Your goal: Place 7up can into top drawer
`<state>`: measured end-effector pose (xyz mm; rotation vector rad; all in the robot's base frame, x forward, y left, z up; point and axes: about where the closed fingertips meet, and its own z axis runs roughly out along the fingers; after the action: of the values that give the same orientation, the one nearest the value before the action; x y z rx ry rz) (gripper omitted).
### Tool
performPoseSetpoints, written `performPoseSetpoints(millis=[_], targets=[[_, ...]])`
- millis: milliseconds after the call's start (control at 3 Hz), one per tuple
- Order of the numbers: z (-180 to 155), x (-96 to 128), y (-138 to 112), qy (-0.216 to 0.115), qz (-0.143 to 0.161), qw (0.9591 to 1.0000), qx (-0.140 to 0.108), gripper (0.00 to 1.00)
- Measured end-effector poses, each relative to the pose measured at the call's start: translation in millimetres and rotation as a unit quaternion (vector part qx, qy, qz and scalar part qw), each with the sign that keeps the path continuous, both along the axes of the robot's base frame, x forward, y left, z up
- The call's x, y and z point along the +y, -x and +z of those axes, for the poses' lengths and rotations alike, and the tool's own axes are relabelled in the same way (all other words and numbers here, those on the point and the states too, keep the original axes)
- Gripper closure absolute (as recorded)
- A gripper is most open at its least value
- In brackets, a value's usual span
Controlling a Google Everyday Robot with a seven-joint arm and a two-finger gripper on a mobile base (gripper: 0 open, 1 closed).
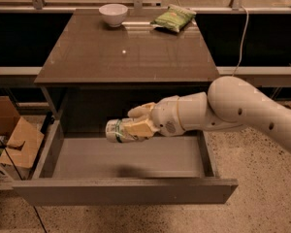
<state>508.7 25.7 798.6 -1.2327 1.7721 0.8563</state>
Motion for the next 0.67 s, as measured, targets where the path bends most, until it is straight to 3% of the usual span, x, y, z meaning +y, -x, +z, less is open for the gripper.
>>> performPoseSetpoints(millis=[333, 667], targets=[[-39.9, -4.4, 1.3, -0.018, -0.027, 0.999, 0.032, 1.0], [-68.6, -3.8, -14.6, -0.038, -0.049, 0.9972, 0.042, 0.82]])
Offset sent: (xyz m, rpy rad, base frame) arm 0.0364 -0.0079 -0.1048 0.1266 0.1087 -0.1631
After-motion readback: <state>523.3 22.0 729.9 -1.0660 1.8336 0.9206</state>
